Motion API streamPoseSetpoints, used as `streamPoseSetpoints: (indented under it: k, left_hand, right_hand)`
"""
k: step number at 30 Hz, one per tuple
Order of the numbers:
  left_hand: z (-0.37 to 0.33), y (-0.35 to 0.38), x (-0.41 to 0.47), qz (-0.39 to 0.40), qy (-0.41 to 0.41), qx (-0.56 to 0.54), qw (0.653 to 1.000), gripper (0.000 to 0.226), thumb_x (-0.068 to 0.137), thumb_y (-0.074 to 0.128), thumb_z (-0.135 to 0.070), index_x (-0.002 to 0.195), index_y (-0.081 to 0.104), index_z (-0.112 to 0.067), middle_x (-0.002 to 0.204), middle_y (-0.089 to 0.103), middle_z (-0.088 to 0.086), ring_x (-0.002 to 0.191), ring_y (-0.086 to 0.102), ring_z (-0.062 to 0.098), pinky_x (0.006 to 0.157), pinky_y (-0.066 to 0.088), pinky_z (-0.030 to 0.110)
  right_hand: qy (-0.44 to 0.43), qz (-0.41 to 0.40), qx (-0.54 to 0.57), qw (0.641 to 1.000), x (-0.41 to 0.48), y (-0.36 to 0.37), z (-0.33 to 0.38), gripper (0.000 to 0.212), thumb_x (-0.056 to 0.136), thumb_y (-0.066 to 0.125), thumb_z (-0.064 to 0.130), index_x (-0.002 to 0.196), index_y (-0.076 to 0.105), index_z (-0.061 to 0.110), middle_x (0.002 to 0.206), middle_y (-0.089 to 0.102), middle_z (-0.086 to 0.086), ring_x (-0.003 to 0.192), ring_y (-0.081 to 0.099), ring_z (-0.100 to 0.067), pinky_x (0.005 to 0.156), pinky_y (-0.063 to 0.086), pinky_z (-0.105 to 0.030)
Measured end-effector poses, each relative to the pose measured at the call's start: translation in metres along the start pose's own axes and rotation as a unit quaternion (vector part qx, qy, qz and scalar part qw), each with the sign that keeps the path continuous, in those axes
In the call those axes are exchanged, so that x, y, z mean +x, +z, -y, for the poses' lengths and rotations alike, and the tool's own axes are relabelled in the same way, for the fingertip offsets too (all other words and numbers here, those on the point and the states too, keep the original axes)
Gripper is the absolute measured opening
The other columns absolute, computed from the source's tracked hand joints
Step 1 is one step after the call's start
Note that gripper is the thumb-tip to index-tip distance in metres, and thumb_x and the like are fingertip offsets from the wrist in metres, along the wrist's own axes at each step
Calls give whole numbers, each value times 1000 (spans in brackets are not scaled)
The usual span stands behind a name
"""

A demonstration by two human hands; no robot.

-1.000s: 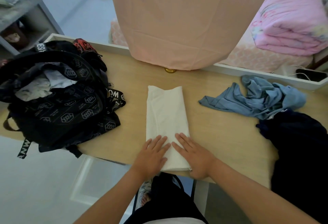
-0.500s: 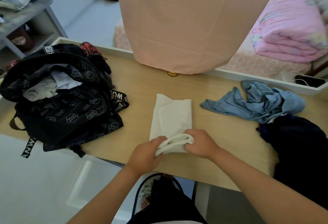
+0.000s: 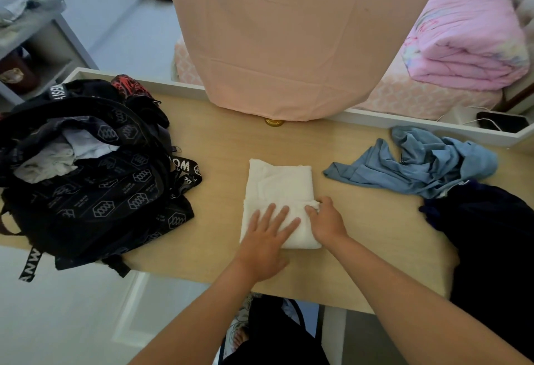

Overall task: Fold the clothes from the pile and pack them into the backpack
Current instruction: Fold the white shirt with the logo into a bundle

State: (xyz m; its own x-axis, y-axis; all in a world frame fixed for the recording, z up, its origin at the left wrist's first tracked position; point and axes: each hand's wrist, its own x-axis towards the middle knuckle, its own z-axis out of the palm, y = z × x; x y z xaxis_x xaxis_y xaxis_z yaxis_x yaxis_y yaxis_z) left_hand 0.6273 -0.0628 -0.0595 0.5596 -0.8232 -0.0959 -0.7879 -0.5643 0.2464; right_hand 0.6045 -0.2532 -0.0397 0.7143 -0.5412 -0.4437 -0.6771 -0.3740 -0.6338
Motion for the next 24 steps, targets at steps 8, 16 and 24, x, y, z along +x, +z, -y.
streamPoseSetpoints:
  k: [8,16,24]
  left_hand:
    - [29,13,13,26,-59,-16,998,90,84,42,-65,157,4,-29,165,3,6,149,15,34,117,26,46]
    - [43,-3,8,-24,-17,-100,995,75,71,59,-27,143,45,-11,139,48,10,124,49,33,96,49,47]
    - [67,-70,25,-75,-211,-361,905,27,80,67,-27,104,57,-33,93,67,-12,79,63,5,64,48,26]
  right_hand:
    - [-425,-25,-330,843,-23,4,-39,71,86,54,39,150,39,14,161,25,-11,150,21,-29,121,21,-47]
    - [-298,96,-254,915,-7,-16,-22,78,70,60,25,147,44,22,146,49,-4,134,46,-25,108,40,-35]
    - [-59,219,-22,974,19,-49,22,47,66,64,27,111,54,36,111,59,1,97,60,-20,73,55,-37]
